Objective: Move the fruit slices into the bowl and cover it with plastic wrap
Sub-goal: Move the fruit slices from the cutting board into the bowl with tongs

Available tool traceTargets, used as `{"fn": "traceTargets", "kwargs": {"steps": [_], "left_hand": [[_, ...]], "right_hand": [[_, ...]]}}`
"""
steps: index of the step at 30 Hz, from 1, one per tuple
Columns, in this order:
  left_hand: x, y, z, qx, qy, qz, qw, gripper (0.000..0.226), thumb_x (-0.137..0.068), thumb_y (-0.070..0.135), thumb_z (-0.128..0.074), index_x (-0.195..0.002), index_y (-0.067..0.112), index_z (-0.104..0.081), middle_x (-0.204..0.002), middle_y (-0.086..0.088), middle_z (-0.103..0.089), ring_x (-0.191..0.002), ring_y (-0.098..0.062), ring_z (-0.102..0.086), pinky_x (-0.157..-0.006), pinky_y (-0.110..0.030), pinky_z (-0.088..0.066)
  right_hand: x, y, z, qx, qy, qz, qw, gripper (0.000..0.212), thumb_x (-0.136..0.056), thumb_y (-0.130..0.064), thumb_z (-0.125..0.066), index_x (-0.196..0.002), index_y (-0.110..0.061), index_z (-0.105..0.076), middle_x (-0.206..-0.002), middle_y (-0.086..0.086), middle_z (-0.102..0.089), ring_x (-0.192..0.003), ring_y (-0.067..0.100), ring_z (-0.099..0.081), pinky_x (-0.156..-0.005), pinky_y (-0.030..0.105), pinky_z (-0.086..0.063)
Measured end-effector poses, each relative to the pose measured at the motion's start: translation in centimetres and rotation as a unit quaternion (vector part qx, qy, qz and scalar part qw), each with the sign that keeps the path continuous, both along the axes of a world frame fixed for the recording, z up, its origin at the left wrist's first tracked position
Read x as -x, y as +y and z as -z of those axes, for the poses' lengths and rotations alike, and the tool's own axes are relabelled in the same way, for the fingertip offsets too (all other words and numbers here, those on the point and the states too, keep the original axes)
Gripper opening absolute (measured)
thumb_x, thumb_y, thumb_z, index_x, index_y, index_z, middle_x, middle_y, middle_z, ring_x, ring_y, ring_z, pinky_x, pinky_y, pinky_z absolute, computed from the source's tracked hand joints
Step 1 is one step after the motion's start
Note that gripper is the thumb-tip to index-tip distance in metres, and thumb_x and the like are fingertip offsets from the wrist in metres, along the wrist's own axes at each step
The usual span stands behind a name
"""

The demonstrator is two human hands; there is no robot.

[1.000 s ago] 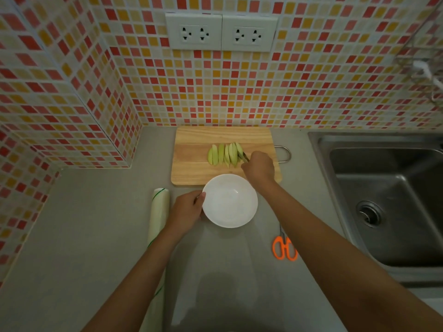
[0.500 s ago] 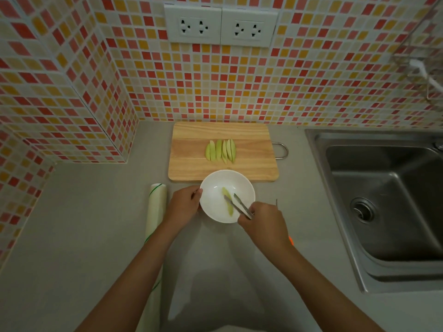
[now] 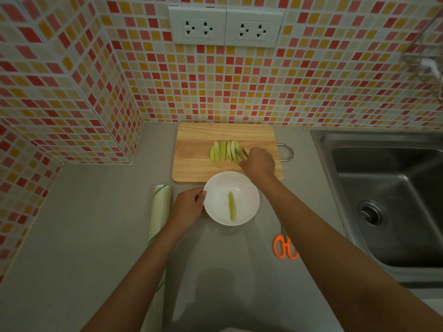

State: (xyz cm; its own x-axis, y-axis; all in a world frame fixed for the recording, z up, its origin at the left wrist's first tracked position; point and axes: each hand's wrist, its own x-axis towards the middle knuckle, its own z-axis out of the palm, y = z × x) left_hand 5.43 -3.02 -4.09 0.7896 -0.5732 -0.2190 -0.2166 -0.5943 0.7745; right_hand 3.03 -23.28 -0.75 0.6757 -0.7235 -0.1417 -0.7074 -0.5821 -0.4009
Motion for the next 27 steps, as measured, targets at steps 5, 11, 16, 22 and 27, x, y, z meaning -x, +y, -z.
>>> {"fn": "traceTargets", "kwargs": {"steps": [5, 11, 16, 22, 27], "left_hand": [[-0.1, -0.1, 0.2, -0.004, -0.001, -0.003, 1.000, 0.030, -0.099, 0.019, -0.042, -0.096, 0.003, -0.068, -0.081, -0.016, -0.069, -0.070, -0.026, -0.059, -0.079, -0.042, -0.051], [-0.2, -0.1, 0.2, 0.001, 0.000, -0.004, 1.000, 0.030, -0.099, 0.019, -0.043, -0.095, 0.004, -0.069, -0.075, -0.009, -0.066, -0.069, -0.025, -0.059, -0.077, -0.040, -0.051], [-0.2, -0.2, 0.3, 0.002, 0.002, -0.006, 1.000, 0.028, -0.099, 0.018, -0.043, -0.091, 0.006, -0.068, -0.068, -0.005, -0.061, -0.068, -0.024, -0.057, -0.076, -0.038, -0.049], [-0.3, -0.2, 0.2, 0.005, 0.009, -0.010, 1.000, 0.030, -0.098, 0.018, -0.044, -0.089, 0.004, -0.068, -0.069, -0.008, -0.063, -0.066, -0.024, -0.058, -0.077, -0.041, -0.050], [-0.2, -0.2, 0.2, 0.006, 0.007, -0.008, 1.000, 0.031, -0.098, 0.018, -0.043, -0.084, 0.003, -0.066, -0.066, -0.007, -0.062, -0.065, -0.024, -0.057, -0.076, -0.041, -0.050]], "right_hand": [[0.3, -0.1, 0.0, -0.016, -0.024, -0.007, 1.000, 0.039, -0.083, -0.009, -0.061, -0.054, -0.014, -0.035, -0.072, 0.011, -0.057, -0.075, 0.030, -0.059, -0.055, 0.029, -0.032], [7.0, 3.2, -2.5, -0.093, -0.131, 0.038, 0.986, 0.028, -0.075, -0.014, -0.065, -0.054, 0.003, -0.055, -0.050, 0.017, -0.052, -0.046, 0.023, -0.041, -0.049, 0.027, -0.028], [12.1, 7.2, -2.2, -0.119, -0.040, -0.003, 0.992, 0.020, -0.076, -0.018, -0.061, -0.068, 0.000, -0.065, -0.062, 0.013, -0.060, -0.059, 0.022, -0.054, -0.053, 0.028, -0.036], [11.0, 6.8, -2.5, -0.064, -0.022, -0.021, 0.998, 0.024, -0.079, -0.026, -0.063, -0.069, -0.004, -0.063, -0.066, 0.012, -0.060, -0.067, 0.029, -0.060, -0.053, 0.027, -0.035], [5.6, 2.9, -3.0, -0.043, -0.062, 0.017, 0.997, 0.038, -0.079, -0.022, -0.064, -0.052, -0.016, -0.038, -0.052, -0.003, -0.040, -0.055, 0.020, -0.044, -0.042, 0.023, -0.020]]}}
